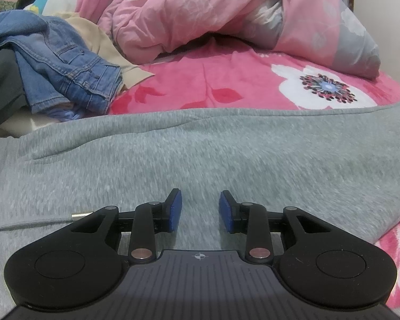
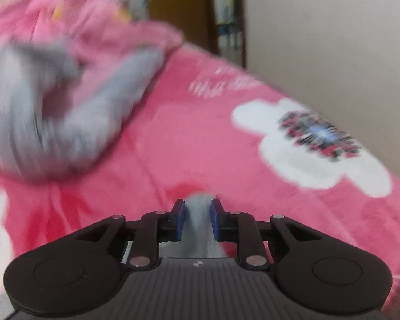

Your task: Fold clothes

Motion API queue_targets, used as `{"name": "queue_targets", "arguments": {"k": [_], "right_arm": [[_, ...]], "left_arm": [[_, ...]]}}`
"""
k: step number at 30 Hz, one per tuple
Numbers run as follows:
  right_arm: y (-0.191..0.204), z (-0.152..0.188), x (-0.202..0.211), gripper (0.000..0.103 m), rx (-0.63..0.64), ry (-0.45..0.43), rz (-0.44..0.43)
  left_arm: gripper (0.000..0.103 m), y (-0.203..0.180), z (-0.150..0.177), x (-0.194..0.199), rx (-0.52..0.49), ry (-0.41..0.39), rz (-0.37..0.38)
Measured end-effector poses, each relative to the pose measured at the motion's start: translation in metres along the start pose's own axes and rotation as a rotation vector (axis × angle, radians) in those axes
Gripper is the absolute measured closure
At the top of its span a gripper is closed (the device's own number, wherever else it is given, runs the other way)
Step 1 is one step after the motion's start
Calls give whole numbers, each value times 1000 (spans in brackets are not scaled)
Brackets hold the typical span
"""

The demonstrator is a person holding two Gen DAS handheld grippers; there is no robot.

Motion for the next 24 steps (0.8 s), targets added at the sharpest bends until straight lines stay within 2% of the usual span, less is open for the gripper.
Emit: {"name": "queue_targets", "arguments": {"k": [3, 7, 8, 9, 13, 16, 20, 22, 24], "right_arm": [[-26, -25, 55, 80, -90, -15, -50], [-56, -33, 127, 70, -175, 69, -136], [-60, -27, 139, 64, -196, 109, -144], [-64, -17, 150, 63, -226, 157, -150], [-67, 45, 175, 63, -329, 305, -160], [-59, 82, 170, 63, -330, 330, -74], [-55, 107, 138, 64, -364, 327, 61], [-51, 113, 124, 64, -370, 299, 126], [-47, 116, 122, 62, -388, 241, 146]], "left_arm": [[71, -2, -1, 2, -3, -1, -10], [71, -4, -3, 10, 17, 2, -12], [71, -5, -4, 15, 21, -3, -1], [71, -7, -4, 19, 25, -8, 9], [70, -17, -2, 34, 21, -17, 62], [70, -25, 2, 37, 13, 3, 93], [71, -32, 7, 38, 12, 18, 111], [70, -33, 8, 39, 17, 17, 115], [70, -31, 9, 38, 31, 19, 121]]}}
Point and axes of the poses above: each gripper's, at about its wrist camera, not at the fingertips, and x roughly against the way its jaws point, y to its left, z to its underside, the point moved 1 cm from there along -x, roughly the way its jaws point, and after that the axes turned 6 degrees about -y, right-handed, at the moved point
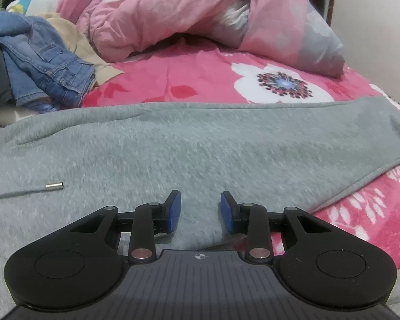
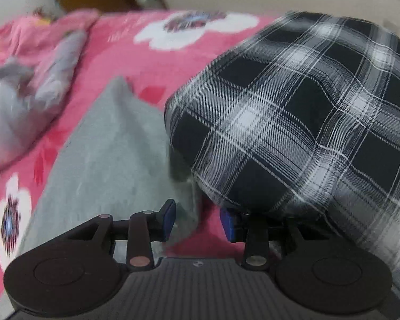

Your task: Fold clothes

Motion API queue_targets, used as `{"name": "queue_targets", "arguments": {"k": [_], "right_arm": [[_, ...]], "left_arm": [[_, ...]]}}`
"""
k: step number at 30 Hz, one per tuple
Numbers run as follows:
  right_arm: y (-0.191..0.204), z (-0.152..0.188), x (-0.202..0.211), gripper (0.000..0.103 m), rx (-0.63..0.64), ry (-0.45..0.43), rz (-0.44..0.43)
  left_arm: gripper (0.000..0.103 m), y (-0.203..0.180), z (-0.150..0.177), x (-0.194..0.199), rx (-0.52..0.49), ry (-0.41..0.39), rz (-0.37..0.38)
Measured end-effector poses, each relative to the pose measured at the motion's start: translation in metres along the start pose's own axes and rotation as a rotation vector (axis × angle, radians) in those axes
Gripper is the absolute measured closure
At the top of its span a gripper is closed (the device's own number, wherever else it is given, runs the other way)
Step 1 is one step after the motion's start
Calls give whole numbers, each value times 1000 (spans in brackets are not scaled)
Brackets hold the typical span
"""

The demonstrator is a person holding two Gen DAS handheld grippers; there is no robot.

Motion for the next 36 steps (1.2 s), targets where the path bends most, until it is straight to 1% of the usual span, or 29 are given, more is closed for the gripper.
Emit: {"name": "queue_targets", "arguments": {"k": [1, 2, 3, 4, 8, 10, 11, 12, 13, 15, 16, 17, 19, 20, 21, 22, 23, 24, 26, 28, 31, 34, 36], "right_arm": [[2, 2, 1, 63, 4, -28, -8], [5, 5, 2, 75, 17, -53, -25], [8, 7, 4, 97, 33, -75, -43], [12, 8, 7, 96, 68, -95, -58], [38, 7, 35, 96, 271, -229, -69], [50, 4, 58, 96, 410, -342, -18], [55, 1, 62, 96, 462, -380, 25], [59, -3, 64, 96, 507, -408, 67], [58, -7, 59, 96, 527, -399, 105], [51, -12, 43, 96, 533, -339, 163], [46, -14, 35, 95, 522, -315, 182], [42, -14, 30, 93, 511, -310, 186], [37, -17, 27, 88, 483, -316, 186], [35, -19, 30, 81, 460, -324, 183], [32, -21, 36, 70, 429, -335, 178], [28, -23, 41, 65, 402, -350, 179], [23, -26, 48, 62, 371, -369, 185], [18, -30, 54, 62, 343, -381, 178], [0, -35, 78, 62, 270, -399, 133], [-20, -36, 110, 62, 193, -422, 65], [-48, -25, 163, 61, 106, -427, -101], [-74, 3, 202, 60, 69, -363, -264], [-91, 31, 217, 60, 52, -296, -341]], "left_arm": [[70, 1, 0, -1, 7, 2, 4], [70, 3, 1, -1, 14, 4, 7], [70, 3, 1, -2, 19, 6, 9], [70, 4, 2, -2, 21, 7, 12], [70, 6, 2, -3, 20, 6, 14], [70, 6, 2, -3, 21, 6, 13], [70, 6, 2, -3, 22, 7, 13], [70, 6, 2, -3, 23, 7, 13], [70, 6, 2, -4, 23, 7, 13], [70, 6, 3, -5, 18, 10, 12], [70, 5, 3, -6, 16, 12, 11], [70, 5, 2, -6, 13, 14, 10], [70, 4, 1, -6, 4, 20, 8], [70, 4, 0, -5, 0, 22, 6], [70, 4, -2, -4, -3, 22, 3], [70, 5, -3, -2, -5, 21, 0], [70, 5, -5, 3, -4, 12, -5], [70, 6, -8, 8, -1, -1, -8], [70, 8, -12, 24, 6, -33, -8], [70, 11, -16, 42, 6, -62, -6], [69, 11, -18, 71, -17, -95, 12], [66, -3, -13, 98, -78, -115, 86], [64, -22, -4, 114, -152, -126, 172]]}}
Point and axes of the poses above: each gripper's, at about its wrist camera, not at the fingertips, and x roughly against the way its jaws point, y to its left, z to its underside, the point moved 1 cm from there along -x, roughly the way its jaws point, and after that the axes turned 6 degrees about -y, right-handed, at the moved point
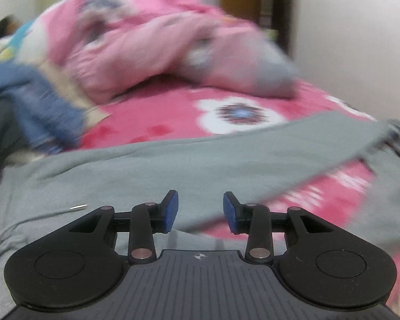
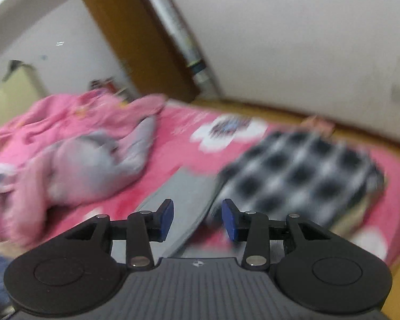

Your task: Fold clothes

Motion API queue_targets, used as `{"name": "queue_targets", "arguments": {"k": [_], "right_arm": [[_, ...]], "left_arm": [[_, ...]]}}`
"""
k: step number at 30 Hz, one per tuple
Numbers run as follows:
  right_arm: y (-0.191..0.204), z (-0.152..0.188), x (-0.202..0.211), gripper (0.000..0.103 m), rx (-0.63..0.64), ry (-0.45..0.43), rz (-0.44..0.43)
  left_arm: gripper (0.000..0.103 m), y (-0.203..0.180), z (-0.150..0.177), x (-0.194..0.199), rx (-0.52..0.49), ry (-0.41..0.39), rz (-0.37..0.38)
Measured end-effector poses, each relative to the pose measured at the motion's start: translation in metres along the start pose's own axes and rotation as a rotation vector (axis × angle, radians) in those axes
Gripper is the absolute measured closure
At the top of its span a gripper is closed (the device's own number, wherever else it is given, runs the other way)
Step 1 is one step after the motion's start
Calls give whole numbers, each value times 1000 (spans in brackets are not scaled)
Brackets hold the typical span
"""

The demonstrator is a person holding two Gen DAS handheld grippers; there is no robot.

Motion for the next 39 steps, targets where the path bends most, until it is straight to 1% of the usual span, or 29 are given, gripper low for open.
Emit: {"name": "queue_targets", "arguments": {"k": [3, 5, 7, 8, 11, 12, 14, 16, 19, 22, 24, 27, 28, 29, 31, 33, 35, 36, 38, 39], "right_arm": [[-21, 43, 25, 60, -95, 113, -67], [-39, 75, 31, 60, -174, 186, -79], [-56, 106, 31, 60, -247, 254, -72], [-63, 116, 26, 60, -278, 273, -69], [-77, 143, 19, 60, -364, 318, -70], [-80, 147, 18, 60, -381, 321, -77], [-83, 150, 12, 60, -400, 316, -97], [-84, 151, 6, 63, -409, 308, -129], [-84, 152, 0, 66, -408, 306, -175], [-90, 154, -6, 66, -415, 303, -165], [-96, 156, -8, 66, -440, 291, -179], [-105, 155, -12, 66, -486, 260, -189], [-108, 155, -14, 66, -501, 247, -192], [-110, 154, -17, 66, -516, 231, -198], [-112, 152, -23, 65, -535, 198, -202], [-115, 151, -31, 65, -573, 166, -223], [-115, 150, -42, 65, -590, 156, -229], [-113, 150, -47, 74, -582, 145, -238], [-106, 146, -48, 101, -553, 118, -236], [-100, 142, -42, 101, -549, 85, -249]], "left_arm": [[62, -44, 10, 11, -109, -13, 175], [62, -75, 18, 15, -184, -23, 286], [62, -105, 25, 14, -266, -35, 370], [62, -119, 28, 13, -304, -42, 411], [62, -161, 33, 5, -424, -45, 517], [62, -174, 35, 3, -468, -45, 546], [62, -199, 40, 0, -580, -57, 571], [62, -218, 46, -5, -682, -71, 588], [62, -237, 55, -11, -750, -50, 626], [62, -250, 65, -16, -814, -32, 638], [62, -256, 72, -17, -855, -35, 637], [63, -260, 76, -21, -869, -53, 610], [71, -260, 74, -22, -858, -60, 599], [76, -260, 72, -22, -840, -70, 589], [90, -260, 66, -17, -800, -83, 573], [97, -259, 62, -16, -772, -99, 558], [100, -258, 58, -12, -751, -121, 547], [101, -257, 57, -9, -743, -133, 542], [101, -253, 52, -1, -716, -167, 526], [101, -250, 48, 4, -694, -190, 518]]}}
Point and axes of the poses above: each gripper's, at about its wrist camera, not at the fingertips, and x roughly against the way its jaws point, y to its left, z to its underside, the point moved 1 cm from there along -x, roughly the way its jaws point, and after that the axes turned 6 degrees about -y, right-handed, at the moved point
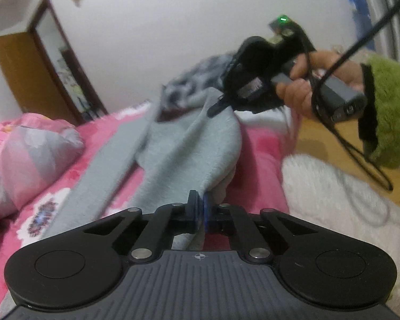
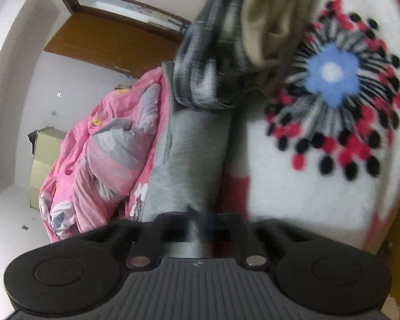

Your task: Fold clothes

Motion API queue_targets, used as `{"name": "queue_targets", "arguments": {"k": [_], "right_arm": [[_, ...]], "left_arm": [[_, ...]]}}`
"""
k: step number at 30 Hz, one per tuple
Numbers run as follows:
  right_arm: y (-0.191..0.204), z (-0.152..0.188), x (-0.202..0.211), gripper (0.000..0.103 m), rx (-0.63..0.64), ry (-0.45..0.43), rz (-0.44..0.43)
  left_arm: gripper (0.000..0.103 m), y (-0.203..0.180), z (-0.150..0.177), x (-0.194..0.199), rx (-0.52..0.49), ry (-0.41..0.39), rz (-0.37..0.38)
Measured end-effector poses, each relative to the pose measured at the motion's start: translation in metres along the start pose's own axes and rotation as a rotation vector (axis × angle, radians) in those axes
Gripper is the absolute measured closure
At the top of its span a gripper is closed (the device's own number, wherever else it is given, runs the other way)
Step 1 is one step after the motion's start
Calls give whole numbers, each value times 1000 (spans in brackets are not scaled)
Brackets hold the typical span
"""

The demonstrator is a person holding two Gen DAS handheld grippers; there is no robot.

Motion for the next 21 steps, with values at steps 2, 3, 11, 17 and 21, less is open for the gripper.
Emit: {"name": "queue_targets", "arguments": {"k": [2, 3, 11, 17, 21], "right_arm": [[25, 2, 18, 101, 55, -69, -41], [40, 4, 29, 101, 95, -109, -62], [175, 52, 127, 101, 535, -421, -158], [222, 85, 134, 101, 774, -542, -91], [214, 69, 90, 101, 759, -435, 2]], "left_arm": [[102, 11, -8, 18, 61, -53, -34], [102, 18, -12, 29, 95, -84, -50], [102, 67, -40, 106, 286, -295, -133], [102, 92, -38, 97, 362, -287, -130], [102, 104, -27, 54, 370, -184, -113]]}}
Point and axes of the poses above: each gripper's, at about its wrist camera, not at the fingertips, and x roughly against the way its jaws point, y to its left, z to its underside, the point moved 1 cm from there along -x, roughly the way its jaws point, and after that the axes turned 6 degrees about -y, right-handed, at the moved point
